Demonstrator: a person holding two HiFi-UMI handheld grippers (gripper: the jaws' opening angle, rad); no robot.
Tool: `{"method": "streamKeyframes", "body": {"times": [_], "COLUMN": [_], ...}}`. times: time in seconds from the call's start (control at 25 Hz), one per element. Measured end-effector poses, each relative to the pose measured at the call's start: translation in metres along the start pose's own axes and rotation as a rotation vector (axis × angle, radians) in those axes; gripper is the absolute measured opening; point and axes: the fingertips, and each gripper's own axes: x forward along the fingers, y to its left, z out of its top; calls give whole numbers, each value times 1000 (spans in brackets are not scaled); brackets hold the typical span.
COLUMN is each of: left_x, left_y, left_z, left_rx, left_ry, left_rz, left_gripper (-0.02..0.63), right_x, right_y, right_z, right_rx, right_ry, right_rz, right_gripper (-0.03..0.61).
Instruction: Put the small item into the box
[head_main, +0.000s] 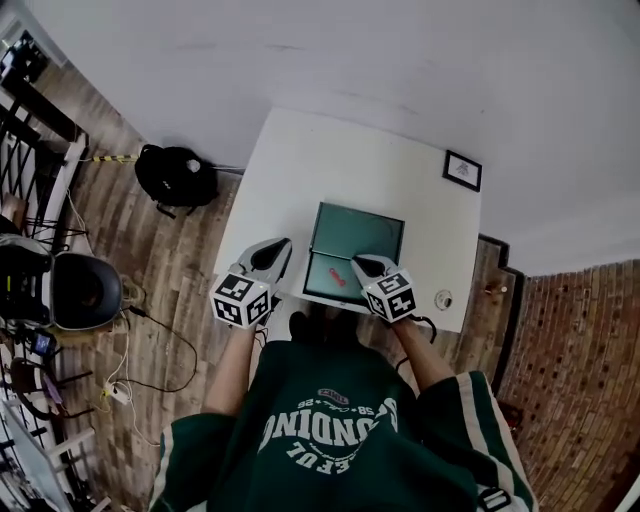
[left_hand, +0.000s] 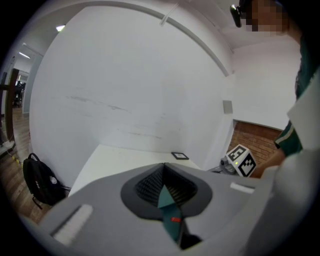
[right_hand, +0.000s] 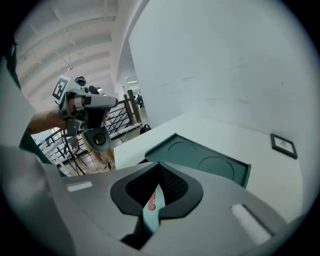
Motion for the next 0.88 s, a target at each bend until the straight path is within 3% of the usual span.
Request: {"method": "streamKeyframes", "body": {"times": [0.32,0.6,0.88], "left_x": [23,40,49], "left_y": [-9,-18,-25], "left_z": [16,35,45], "left_rx": [37,68,79], "left_ry": [-5,-24,-35], "left_rz": [-50,-93,-119], "left_gripper": [52,52,52], "right_x": [-43,-90,-106], "right_y": [-29,-44,-51], "right_z": [59,107,121], "right_rx": [55,13,13], "right_ry": [-220,-429,-484], "right_rz": [-91,-198,-235], "right_gripper": [2,2,2]}}
